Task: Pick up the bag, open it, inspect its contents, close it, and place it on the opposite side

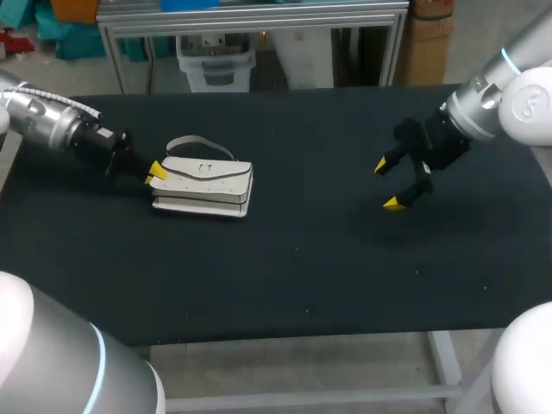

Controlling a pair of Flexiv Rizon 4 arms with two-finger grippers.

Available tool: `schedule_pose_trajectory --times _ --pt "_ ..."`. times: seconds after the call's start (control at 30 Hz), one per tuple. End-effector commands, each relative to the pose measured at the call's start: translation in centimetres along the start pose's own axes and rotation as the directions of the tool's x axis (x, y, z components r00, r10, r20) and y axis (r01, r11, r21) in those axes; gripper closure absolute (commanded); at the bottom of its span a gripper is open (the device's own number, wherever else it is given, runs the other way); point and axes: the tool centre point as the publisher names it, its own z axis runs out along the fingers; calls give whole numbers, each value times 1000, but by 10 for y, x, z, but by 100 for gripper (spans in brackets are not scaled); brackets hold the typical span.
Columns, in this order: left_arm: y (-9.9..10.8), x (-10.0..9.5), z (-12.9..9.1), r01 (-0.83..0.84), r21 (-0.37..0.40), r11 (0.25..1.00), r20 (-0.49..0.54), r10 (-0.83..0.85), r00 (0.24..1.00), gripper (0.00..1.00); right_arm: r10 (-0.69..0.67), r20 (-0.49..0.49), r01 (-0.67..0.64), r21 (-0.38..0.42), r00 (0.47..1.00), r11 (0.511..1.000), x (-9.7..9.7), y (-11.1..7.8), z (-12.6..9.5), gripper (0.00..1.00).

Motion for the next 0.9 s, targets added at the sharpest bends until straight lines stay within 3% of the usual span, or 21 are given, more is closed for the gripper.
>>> schedule_pose_trajectory --times 0.03,0.2,0.3,0.9 --pt "14 8 33 -9 402 916 23 0 1000 100 0 -2 0 -1 1000 1000 0 0 0 0" --pt "24 14 51 -13 444 896 38 -4 999 100 0 -2 0 -1 1000 1000 0 0 0 0" --pt "29 17 57 -15 527 850 56 -16 998 100 0 -2 0 -1 1000 1000 0 0 0 0" --pt "29 17 57 -15 527 850 56 -16 998 100 0 -2 0 -1 1000 1000 0 0 0 0"
